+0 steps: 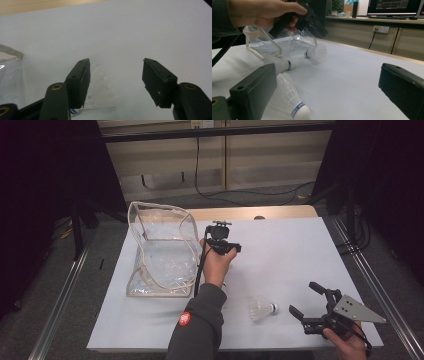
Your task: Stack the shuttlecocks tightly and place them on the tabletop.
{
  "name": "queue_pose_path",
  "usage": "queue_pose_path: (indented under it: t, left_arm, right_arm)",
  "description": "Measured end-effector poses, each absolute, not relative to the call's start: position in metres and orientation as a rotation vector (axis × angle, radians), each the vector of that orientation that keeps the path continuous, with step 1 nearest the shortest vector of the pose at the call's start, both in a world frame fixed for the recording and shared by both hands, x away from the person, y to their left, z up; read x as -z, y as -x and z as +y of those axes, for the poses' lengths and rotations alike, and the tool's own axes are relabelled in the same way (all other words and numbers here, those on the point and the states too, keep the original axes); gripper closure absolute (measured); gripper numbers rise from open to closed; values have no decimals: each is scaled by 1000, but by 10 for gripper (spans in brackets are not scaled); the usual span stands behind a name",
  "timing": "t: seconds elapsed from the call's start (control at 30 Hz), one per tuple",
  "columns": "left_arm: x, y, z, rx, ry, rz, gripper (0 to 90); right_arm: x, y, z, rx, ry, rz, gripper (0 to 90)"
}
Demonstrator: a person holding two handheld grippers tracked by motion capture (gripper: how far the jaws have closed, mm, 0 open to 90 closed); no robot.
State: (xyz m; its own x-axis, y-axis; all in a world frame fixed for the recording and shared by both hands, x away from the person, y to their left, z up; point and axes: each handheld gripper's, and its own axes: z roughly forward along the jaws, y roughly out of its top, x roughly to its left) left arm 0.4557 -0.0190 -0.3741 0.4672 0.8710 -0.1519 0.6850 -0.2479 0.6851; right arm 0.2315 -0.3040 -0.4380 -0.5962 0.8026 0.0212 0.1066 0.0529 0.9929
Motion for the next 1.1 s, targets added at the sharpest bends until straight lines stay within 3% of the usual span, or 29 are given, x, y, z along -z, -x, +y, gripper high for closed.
queue_pose_path:
  t: [0.1, 0.37, 0.77, 1.1]
  left_arm:
    - [372, -451, -17, -330, -1999, 1283, 295]
    - [370, -436, -15, -241, -1994, 1216, 183]
    - [368, -417, -16, -130, -1977, 1108, 78]
    - [366, -396, -18, -57, -1973, 971, 60]
  right_arm:
    - [438, -231, -304, -1591, -910, 1770, 11]
    - [438, -231, -303, -1587, -906, 1775, 11]
    - [439, -233, -304, -1584, -908, 1778, 10]
    - [439, -232, -305, -1577, -910, 1779, 10]
